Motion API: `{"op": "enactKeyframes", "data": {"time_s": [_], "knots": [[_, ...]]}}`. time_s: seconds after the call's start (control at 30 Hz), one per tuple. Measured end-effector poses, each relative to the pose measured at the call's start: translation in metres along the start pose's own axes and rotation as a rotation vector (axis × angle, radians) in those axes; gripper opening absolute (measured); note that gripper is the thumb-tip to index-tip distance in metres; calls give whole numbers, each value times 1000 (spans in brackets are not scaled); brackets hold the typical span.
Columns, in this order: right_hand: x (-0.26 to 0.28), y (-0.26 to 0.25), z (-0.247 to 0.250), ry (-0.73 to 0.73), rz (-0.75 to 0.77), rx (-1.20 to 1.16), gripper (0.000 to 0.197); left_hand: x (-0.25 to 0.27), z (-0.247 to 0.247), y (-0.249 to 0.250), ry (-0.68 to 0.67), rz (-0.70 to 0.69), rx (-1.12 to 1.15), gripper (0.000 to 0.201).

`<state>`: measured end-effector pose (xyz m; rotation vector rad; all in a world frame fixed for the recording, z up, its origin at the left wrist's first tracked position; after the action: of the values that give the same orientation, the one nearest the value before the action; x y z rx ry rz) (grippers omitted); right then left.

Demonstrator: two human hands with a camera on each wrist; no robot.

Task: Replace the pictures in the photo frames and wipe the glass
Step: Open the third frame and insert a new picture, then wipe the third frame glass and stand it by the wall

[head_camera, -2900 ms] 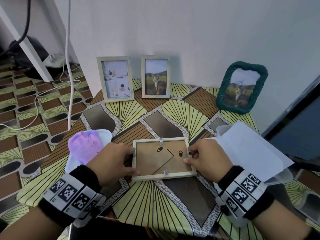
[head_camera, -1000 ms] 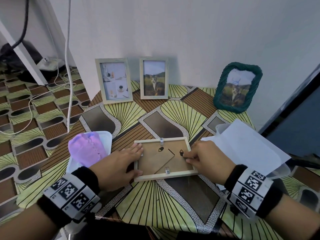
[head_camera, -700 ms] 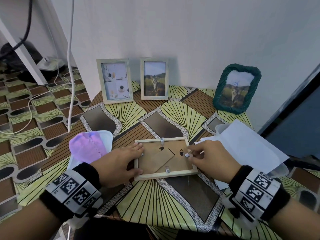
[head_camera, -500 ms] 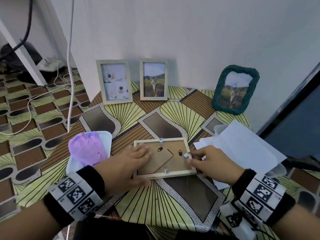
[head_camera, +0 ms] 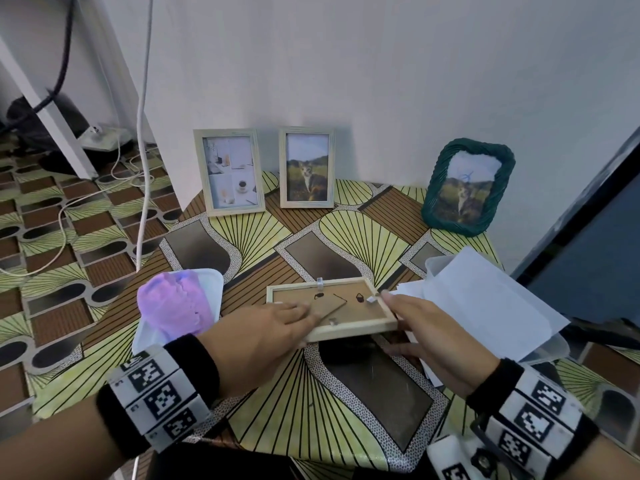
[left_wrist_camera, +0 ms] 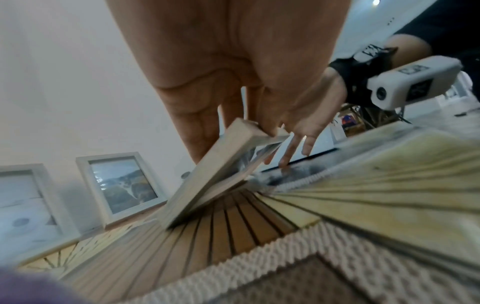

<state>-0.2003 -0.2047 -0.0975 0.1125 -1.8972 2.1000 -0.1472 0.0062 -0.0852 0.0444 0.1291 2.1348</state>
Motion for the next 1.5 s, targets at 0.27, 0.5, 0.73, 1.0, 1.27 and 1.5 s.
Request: {"op": "enactKeyframes", "data": {"time_s": [0.27,0.5,0.73,1.0,1.27,1.5], "knots": [[-2,-7,5,17,-13,-202,43,-4,48,-5,314,6,367,30],[-16,-23,0,-15,-34,-79,43,-5,47,-15,325,216,714,24],[-31,-22,-23,-101,-32,-34,41,15,9,-31,305,491,1127,25],[-26,-19,-32,-124,-19,27,37,41,-7,-34,159,535,878,38],[-19,1,-34,-183,168,211,27,71,17,-53,260,572,298,49],[-21,18,-39,-258,245,356,41,89,3,-99,-64,733,166,92]]}}
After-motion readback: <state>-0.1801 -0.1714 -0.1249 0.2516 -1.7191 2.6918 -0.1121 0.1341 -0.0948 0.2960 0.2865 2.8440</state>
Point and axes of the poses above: each hand's wrist, its own x-axis away from the middle knuckle, its own z-axis out of the back of the hand, y = z × x, the point moved 5 cm from there along -x, towards the middle knuckle, and after that the axes turned 5 degrees about z, right-handed, at the moved point
